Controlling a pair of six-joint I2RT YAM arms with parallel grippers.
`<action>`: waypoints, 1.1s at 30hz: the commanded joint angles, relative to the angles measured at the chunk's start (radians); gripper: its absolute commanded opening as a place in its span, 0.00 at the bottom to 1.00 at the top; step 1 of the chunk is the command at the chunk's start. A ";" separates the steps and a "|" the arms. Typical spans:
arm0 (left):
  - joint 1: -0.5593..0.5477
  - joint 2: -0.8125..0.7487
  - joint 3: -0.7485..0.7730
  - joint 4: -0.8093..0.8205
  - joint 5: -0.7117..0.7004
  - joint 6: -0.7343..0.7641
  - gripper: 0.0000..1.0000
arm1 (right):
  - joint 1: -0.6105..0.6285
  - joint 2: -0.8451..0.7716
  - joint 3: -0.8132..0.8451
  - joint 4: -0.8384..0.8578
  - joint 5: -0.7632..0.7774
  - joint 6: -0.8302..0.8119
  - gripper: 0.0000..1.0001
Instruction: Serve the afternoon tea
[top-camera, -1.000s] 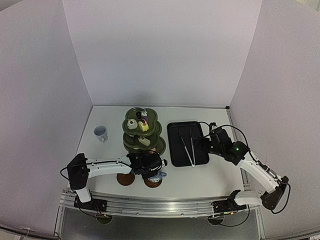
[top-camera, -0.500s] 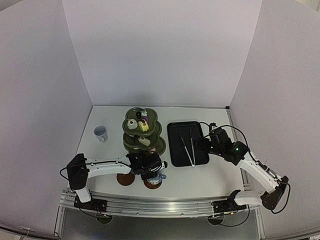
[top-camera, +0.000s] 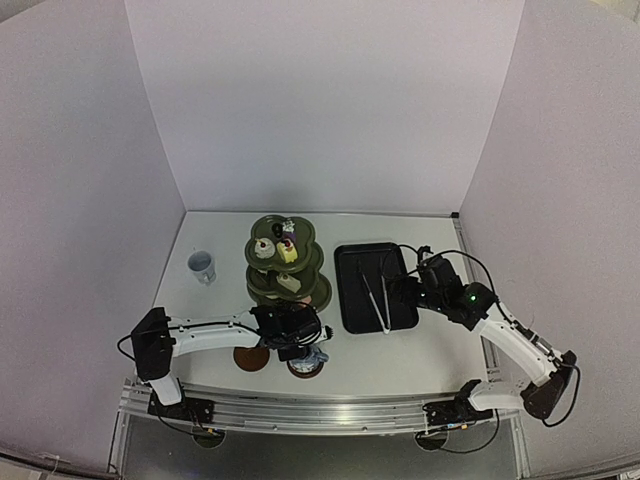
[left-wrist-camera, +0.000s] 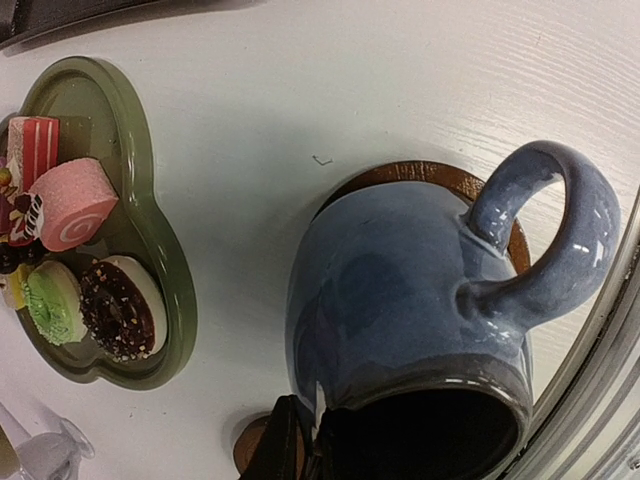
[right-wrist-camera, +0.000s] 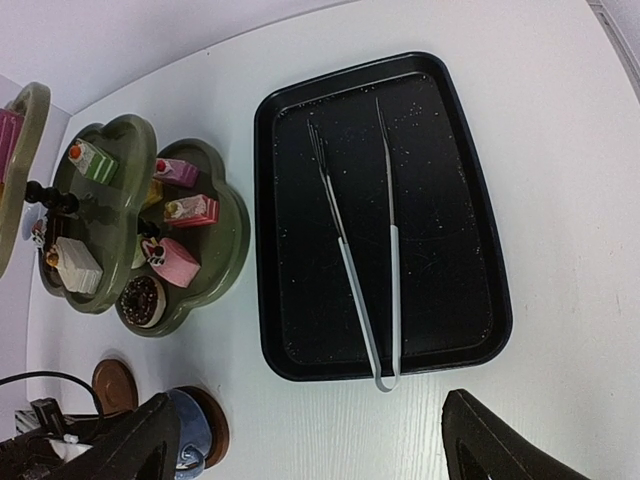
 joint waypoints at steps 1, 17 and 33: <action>0.000 -0.041 0.002 0.063 0.013 0.034 0.00 | 0.006 0.008 0.013 0.006 0.002 -0.001 0.88; 0.000 0.005 -0.019 0.086 0.016 0.068 0.01 | 0.006 0.006 0.004 0.006 0.006 0.005 0.88; 0.000 -0.024 0.004 0.022 0.013 0.087 0.02 | 0.006 0.026 0.018 0.006 -0.004 -0.002 0.88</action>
